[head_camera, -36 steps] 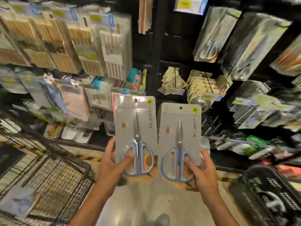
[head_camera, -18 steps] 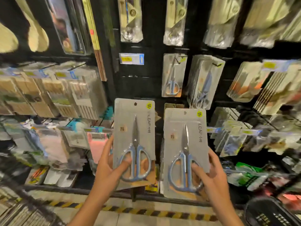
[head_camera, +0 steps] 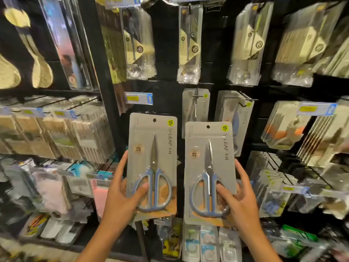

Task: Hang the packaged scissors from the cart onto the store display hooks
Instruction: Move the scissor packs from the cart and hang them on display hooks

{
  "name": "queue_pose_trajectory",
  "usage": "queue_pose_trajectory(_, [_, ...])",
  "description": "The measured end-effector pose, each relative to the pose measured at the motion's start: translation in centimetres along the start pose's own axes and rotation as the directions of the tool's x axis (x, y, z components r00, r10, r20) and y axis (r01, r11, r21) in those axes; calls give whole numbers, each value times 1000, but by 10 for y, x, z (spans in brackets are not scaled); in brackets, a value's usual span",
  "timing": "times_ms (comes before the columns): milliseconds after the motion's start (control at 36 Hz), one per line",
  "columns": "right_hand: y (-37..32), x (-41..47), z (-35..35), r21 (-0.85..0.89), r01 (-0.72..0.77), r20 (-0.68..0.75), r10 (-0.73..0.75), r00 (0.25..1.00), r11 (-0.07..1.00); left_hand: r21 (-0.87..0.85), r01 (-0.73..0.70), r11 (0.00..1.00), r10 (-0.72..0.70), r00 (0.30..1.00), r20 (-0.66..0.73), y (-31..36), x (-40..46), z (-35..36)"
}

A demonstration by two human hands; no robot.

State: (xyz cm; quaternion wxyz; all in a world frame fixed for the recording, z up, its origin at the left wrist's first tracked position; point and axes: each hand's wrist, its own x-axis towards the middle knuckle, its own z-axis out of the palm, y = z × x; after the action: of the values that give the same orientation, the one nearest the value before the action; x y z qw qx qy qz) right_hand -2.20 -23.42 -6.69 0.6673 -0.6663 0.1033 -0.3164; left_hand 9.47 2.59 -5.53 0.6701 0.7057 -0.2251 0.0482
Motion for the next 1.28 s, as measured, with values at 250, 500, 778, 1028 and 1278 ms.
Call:
queue_pose_trajectory(250, [1,26,21,-23,17,-25,-17,1000,1000,-49,14,999,-12,999,41,-12,50,-3])
queue_pose_trajectory(500, [10,62,42,-37,50,-81,-53,995,998,-55,-27,998,31,997,69,-19,92,-15])
queue_pose_trajectory(778, [13,99,54,-28,52,-43,-53,998,998,-47,-67,997,69,997,42,-19,117,-21])
queue_pose_trajectory(1028, [22,132,44,6,35,-21,-35,999,999,-23,-51,998,52,998,23,-16,125,-5])
queue_pose_trajectory(1278, [42,142,41,28,34,-5,-34,999,999,3,-87,996,87,996,19,-11,133,5])
